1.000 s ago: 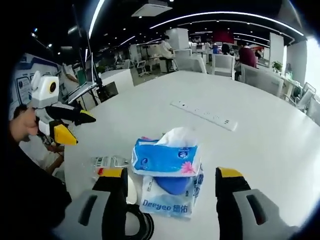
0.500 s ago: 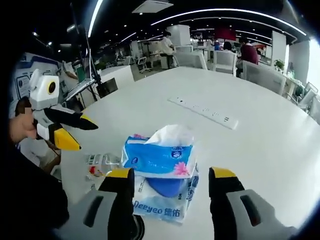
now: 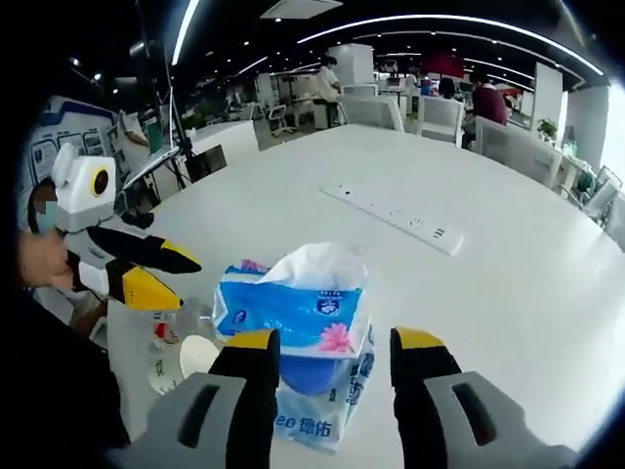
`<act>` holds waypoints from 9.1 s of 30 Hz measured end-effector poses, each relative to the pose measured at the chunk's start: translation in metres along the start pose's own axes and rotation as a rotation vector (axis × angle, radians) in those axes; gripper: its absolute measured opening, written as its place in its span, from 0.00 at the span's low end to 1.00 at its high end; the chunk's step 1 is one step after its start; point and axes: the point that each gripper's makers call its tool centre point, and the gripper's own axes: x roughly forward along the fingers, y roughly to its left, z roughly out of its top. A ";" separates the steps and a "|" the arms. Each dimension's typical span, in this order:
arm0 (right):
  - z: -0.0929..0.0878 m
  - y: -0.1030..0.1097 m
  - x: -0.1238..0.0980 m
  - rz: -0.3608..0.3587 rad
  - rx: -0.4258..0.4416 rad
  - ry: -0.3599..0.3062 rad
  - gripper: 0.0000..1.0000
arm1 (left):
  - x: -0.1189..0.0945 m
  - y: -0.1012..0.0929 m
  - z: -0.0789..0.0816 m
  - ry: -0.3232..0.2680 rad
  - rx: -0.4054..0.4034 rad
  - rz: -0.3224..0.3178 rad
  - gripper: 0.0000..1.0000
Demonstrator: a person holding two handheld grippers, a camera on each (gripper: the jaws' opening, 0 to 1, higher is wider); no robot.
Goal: Arrange the tabletop items into an orderly group along one side of the table until the central work area is clear of visible clutter.
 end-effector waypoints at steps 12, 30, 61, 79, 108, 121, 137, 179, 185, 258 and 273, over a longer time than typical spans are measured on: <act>0.000 -0.021 0.019 -0.044 0.043 0.009 0.25 | 0.018 0.010 -0.004 0.027 -0.025 0.017 0.27; -0.005 -0.026 0.050 0.004 0.056 0.026 0.13 | 0.028 0.019 -0.015 0.053 -0.113 0.074 0.20; -0.008 -0.021 0.034 0.042 0.115 -0.036 0.00 | 0.020 0.010 -0.007 0.045 -0.101 0.087 0.00; -0.001 -0.031 -0.004 -0.032 0.150 -0.123 0.00 | 0.019 -0.009 0.013 0.030 -0.051 0.033 0.00; -0.054 -0.094 -0.086 -0.280 0.334 -0.203 0.00 | 0.075 -0.089 0.015 0.155 0.138 -0.172 0.00; -0.089 -0.125 -0.104 -0.407 0.358 -0.176 0.00 | 0.105 -0.118 0.019 0.170 0.209 -0.230 0.00; -0.124 -0.137 -0.111 -0.478 0.332 -0.103 0.00 | 0.132 -0.132 -0.004 0.237 0.255 -0.262 0.00; -0.140 -0.123 -0.104 -0.498 0.297 -0.071 0.04 | 0.136 -0.124 -0.039 0.332 0.315 -0.285 0.14; -0.131 -0.120 -0.107 -0.481 0.317 -0.100 0.13 | 0.128 -0.132 -0.030 0.299 0.315 -0.308 0.19; -0.075 0.066 -0.136 -0.277 0.262 -0.198 1.00 | -0.137 0.086 -0.011 0.074 0.284 -0.087 0.99; -0.077 0.076 -0.139 -0.285 0.289 -0.199 1.00 | -0.137 0.084 -0.014 0.130 0.334 -0.103 1.00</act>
